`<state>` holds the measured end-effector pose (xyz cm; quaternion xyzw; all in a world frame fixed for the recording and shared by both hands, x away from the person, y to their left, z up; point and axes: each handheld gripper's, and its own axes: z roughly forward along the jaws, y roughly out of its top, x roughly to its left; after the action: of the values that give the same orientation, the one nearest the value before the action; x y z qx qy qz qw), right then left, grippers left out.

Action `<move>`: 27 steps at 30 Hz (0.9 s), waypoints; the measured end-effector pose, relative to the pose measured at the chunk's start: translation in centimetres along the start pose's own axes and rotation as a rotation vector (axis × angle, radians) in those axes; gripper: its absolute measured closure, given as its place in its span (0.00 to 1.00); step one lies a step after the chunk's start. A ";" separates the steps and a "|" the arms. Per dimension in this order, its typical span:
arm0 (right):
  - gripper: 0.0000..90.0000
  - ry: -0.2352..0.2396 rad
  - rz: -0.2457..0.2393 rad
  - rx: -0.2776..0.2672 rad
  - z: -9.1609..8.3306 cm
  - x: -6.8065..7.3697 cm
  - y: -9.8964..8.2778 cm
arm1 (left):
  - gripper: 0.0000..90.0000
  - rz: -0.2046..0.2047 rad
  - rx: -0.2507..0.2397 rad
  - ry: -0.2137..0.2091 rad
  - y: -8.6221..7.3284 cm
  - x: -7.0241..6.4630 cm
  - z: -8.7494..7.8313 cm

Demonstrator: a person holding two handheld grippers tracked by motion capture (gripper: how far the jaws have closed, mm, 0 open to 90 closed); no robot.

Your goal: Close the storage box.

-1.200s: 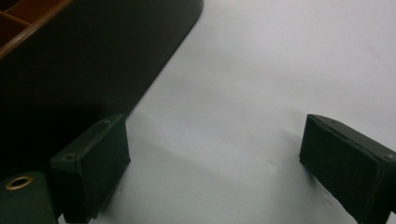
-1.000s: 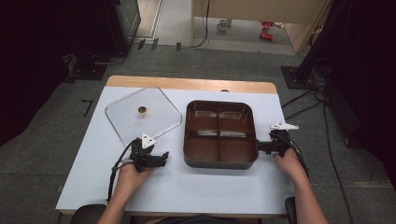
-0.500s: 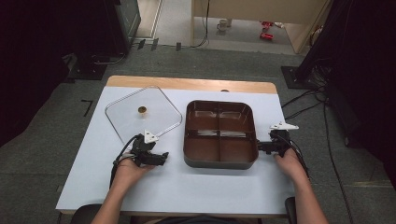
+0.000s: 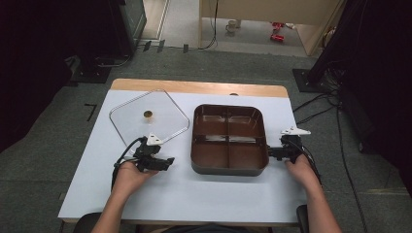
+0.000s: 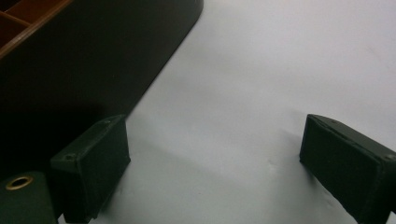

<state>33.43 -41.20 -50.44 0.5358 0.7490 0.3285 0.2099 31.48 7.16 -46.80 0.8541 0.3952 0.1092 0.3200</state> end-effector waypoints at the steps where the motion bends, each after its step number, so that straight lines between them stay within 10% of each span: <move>1: 0.09 0.000 0.000 0.000 0.0 0.0 0.0 | 0.35 -0.002 0.005 -0.007 0.2 0.0 -0.1; 27: 0.09 0.000 -0.001 0.000 0.0 0.0 0.0 | 0.37 -0.020 0.007 -0.042 4.4 2.8 -1.1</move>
<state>33.43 -41.21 -50.44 0.5356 0.7491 0.3283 0.2101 35.55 7.62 -43.35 0.8534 0.3971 0.0865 0.3263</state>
